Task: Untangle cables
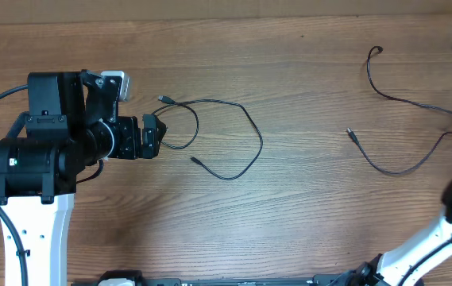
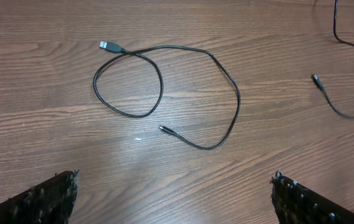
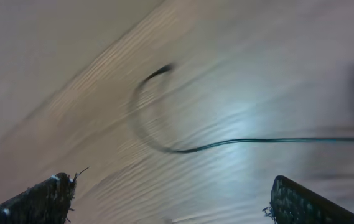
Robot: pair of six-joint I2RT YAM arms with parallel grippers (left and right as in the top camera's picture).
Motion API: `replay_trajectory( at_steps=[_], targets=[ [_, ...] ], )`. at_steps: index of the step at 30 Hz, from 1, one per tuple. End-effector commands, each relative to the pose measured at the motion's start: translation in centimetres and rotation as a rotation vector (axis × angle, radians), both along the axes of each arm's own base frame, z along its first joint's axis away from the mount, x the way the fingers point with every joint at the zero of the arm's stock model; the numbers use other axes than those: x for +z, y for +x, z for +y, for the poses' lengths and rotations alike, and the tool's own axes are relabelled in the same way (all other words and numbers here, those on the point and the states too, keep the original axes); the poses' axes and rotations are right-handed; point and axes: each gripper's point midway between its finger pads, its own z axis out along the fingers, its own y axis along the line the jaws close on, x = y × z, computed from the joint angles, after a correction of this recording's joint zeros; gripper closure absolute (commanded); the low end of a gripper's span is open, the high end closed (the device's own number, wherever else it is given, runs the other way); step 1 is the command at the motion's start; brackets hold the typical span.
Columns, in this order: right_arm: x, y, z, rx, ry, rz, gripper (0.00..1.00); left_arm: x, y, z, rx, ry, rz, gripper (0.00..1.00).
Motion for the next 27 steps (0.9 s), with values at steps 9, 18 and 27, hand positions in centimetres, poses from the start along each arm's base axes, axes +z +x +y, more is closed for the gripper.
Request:
replay_trajectory(
  at_steps=[9, 18, 27],
  targets=[
    [-9.1, 1.6, 19.7, 0.400, 0.061, 0.177, 0.00, 0.3, 0.0, -0.4, -0.029, -0.002, -0.014, 0.00],
    [-14.7, -2.8, 30.9, 0.677, 0.103, 0.280, 0.00, 0.3, 0.0, -0.4, -0.028, -0.001, -0.013, 0.00],
    [-15.5, -3.8, 37.8, 0.835, 0.071, 0.224, 0.00, 0.3, 0.0, -0.4, -0.028, -0.001, -0.013, 0.01]
  ],
)
